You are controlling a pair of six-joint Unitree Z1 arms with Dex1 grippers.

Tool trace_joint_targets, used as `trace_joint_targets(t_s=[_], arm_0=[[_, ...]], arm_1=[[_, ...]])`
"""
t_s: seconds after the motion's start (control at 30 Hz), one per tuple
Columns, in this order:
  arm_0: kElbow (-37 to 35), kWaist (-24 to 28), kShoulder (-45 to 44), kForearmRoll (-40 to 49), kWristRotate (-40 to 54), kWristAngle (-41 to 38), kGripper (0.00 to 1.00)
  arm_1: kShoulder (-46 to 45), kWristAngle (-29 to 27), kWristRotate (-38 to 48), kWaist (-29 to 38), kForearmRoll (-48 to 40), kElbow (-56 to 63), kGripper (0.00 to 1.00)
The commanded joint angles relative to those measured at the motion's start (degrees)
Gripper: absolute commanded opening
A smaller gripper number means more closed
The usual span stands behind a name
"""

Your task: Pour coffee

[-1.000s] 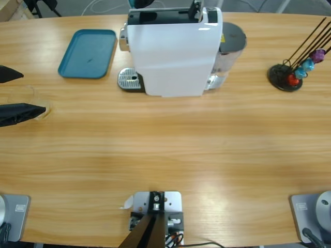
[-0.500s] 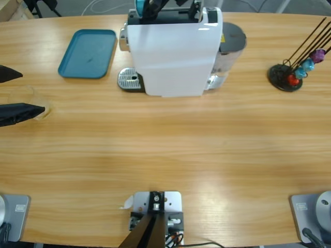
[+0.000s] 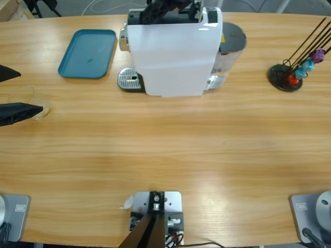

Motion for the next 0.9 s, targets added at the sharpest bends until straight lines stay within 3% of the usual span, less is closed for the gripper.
trace_joint_targets(t_s=[0.03,0.17,0.23,0.33,0.6,0.73,0.8,0.9], arm_0=[[1.96,0.21,-1.2,-0.01,-0.31,1.22,1.0],[1.96,0.21,-1.29,-0.01,-1.39,3.49,1.0],[1.91,0.21,-1.9,-0.31,-2.42,5.13,1.0],[1.87,0.21,-2.76,-0.36,-4.02,8.31,1.0],[1.96,0.21,-3.11,0.15,-8.98,20.12,1.0],[3.5,0.21,-1.48,0.08,-20.32,28.58,1.0],[3.59,0.21,0.24,0.06,-28.67,29.93,1.0],[5.68,0.03,-1.02,0.11,-32.36,30.1,1.0]], arm_1=[[-2.35,-0.51,1.71,3.11,-0.44,-1.81,0.774],[-5.65,1.28,6.49,4.92,0.17,-0.69,0.41],[-7.43,-1.59,10.48,6.05,0.0,2.02,0.0],[-10.38,-8.88,13.61,9.71,-1.69,7.08,0.0],[-24.07,-10.6,28.92,15.28,-6.6,25.57,0.0],[-34.06,-15.3,33.98,15.28,-7.12,36.65,0.0],[-38.63,-16.93,36.19,15.28,-6.45,41.11,0.0],[-43.88,-18.11,37.56,15.28,-3.13,44.77,0.0]])
